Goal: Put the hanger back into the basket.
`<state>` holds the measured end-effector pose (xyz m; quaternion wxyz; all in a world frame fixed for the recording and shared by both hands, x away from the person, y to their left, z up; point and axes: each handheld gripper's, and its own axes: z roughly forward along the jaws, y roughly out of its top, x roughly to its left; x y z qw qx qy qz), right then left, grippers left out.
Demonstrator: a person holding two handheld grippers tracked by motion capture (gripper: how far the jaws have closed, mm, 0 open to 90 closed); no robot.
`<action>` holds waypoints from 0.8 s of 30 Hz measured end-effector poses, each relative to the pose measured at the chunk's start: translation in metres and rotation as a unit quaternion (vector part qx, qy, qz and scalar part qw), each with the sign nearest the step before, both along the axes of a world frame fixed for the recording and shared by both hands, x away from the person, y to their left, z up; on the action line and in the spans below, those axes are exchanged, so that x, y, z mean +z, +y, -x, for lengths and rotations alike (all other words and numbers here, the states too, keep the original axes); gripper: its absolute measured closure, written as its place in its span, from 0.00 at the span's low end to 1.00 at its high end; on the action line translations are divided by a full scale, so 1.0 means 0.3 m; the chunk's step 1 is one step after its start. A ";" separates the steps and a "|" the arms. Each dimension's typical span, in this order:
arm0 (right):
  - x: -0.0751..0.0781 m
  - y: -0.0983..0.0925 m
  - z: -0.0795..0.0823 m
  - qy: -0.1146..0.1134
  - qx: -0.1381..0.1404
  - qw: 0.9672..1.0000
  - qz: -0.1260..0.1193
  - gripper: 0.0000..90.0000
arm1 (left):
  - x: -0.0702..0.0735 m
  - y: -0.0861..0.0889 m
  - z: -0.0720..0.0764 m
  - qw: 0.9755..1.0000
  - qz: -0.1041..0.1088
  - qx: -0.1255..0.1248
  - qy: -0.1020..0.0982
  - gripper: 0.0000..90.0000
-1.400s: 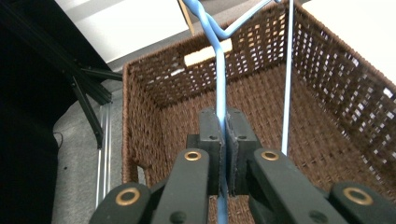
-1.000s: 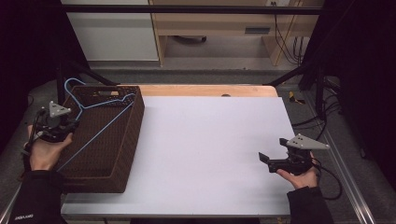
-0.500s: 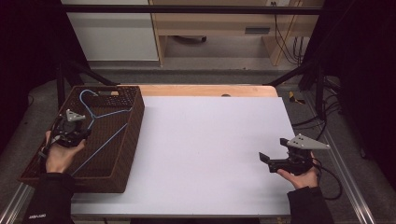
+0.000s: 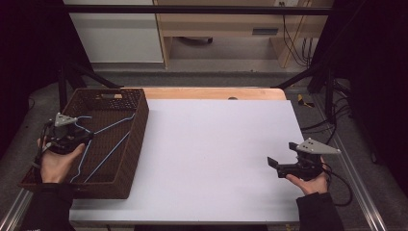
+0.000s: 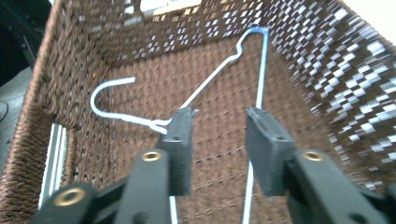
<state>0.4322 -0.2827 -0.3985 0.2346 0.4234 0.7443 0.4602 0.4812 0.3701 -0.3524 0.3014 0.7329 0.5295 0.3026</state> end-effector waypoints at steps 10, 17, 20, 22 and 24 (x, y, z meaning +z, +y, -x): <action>0.001 0.000 0.001 -0.003 -0.001 1.000 -0.001 0.03 | 0.081 -0.120 0.101 0.993 0.064 -0.069 -0.075 0.40; 0.004 -0.003 0.003 -0.006 0.000 1.000 -0.003 0.03 | 0.098 -0.237 0.153 0.984 0.085 -0.117 -0.101 0.26; 0.006 -0.004 0.004 -0.008 -0.001 1.000 -0.004 0.03 | 0.092 -0.287 0.167 0.981 0.096 -0.135 -0.105 0.22; 0.006 -0.003 0.005 -0.009 0.000 1.000 -0.005 0.03 | 0.085 -0.318 0.173 0.978 0.103 -0.147 -0.105 0.19; 0.005 -0.003 0.005 -0.008 0.000 1.000 -0.003 0.03 | 0.077 -0.347 0.179 0.976 0.106 -0.160 -0.106 0.17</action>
